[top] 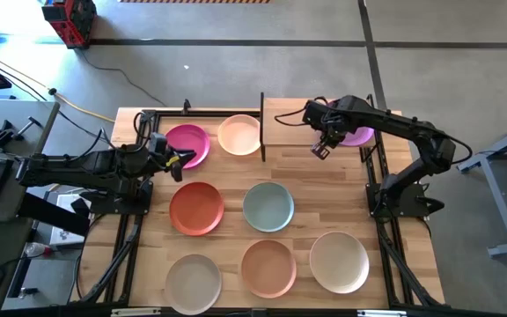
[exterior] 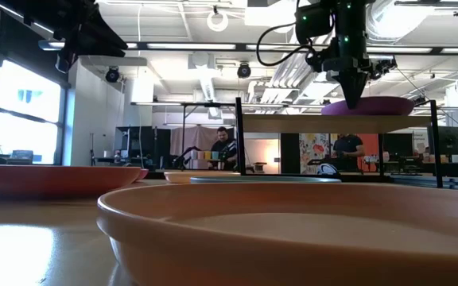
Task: Place and stack plates onto a shelf
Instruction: Put the violet plate on the shelf
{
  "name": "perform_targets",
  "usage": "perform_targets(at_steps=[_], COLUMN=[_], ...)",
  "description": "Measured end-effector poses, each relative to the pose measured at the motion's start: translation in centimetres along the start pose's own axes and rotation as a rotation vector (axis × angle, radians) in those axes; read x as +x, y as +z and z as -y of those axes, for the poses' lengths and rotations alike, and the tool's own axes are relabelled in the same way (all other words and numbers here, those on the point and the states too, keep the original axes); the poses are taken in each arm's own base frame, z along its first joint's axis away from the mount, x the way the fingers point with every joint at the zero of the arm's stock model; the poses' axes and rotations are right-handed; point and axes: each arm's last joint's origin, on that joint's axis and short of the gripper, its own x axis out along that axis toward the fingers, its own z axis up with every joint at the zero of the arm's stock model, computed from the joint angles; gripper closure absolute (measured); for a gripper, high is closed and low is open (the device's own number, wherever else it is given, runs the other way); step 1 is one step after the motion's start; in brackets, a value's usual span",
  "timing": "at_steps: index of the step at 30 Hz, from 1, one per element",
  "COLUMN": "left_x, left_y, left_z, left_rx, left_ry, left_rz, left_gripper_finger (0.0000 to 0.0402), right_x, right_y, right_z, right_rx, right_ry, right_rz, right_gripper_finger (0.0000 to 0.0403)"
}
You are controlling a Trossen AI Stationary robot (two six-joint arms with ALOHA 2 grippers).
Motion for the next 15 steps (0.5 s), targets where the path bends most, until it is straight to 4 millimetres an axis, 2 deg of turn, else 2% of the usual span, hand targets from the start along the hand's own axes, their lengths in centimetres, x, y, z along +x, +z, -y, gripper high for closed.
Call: perform_targets(at_steps=[7,10,15], left_x=[0.0,0.2,0.7], left_y=[-0.5,-0.9,-2.0], left_z=[0.2,0.5,1.3], left_rx=[-0.014,-0.022,-0.062], left_ry=[-0.098,-0.166,-0.259], left_rz=[-0.116,-0.203,-0.365], left_gripper_finger=[0.0337,0.0337,0.0337], right_x=[0.0,-0.2,-1.9], right_y=[0.2,0.2,0.7], right_z=[0.1,0.2,0.1], right_rx=[0.0,-0.001,0.02], right_ry=[-0.061,-0.061,0.038], right_rz=[0.032,0.034,0.075], right_gripper_finger=[0.0321,0.031,0.0306])
